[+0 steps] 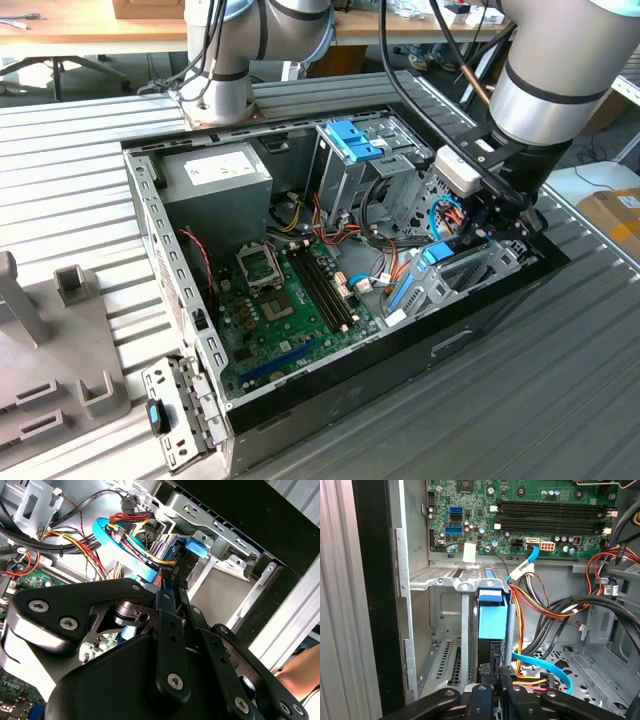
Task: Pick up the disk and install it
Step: 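Insert the disk into the insertion slot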
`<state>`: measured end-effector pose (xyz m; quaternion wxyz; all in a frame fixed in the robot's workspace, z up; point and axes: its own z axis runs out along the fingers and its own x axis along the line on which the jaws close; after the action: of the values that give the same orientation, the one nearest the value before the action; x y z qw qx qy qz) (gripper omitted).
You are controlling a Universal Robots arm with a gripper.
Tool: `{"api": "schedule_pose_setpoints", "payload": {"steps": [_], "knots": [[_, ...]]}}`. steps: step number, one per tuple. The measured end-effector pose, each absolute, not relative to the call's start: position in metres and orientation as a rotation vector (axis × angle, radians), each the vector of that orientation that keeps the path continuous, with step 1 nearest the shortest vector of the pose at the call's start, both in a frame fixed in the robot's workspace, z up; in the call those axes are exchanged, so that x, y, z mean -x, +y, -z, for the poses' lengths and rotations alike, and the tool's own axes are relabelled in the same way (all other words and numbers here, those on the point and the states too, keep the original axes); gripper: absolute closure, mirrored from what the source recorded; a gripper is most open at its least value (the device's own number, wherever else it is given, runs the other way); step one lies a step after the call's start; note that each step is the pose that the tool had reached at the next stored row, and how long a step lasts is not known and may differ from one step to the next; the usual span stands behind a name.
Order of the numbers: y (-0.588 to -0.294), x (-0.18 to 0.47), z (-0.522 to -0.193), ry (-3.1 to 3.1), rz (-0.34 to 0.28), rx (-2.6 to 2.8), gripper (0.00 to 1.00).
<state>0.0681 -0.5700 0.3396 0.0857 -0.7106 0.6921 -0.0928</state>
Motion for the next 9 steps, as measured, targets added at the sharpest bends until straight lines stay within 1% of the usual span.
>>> {"api": "schedule_pose_setpoints", "payload": {"steps": [9], "knots": [[-0.5688, -0.0664, -0.3396, 2.137, 0.285, 2.051, 0.83]]}}
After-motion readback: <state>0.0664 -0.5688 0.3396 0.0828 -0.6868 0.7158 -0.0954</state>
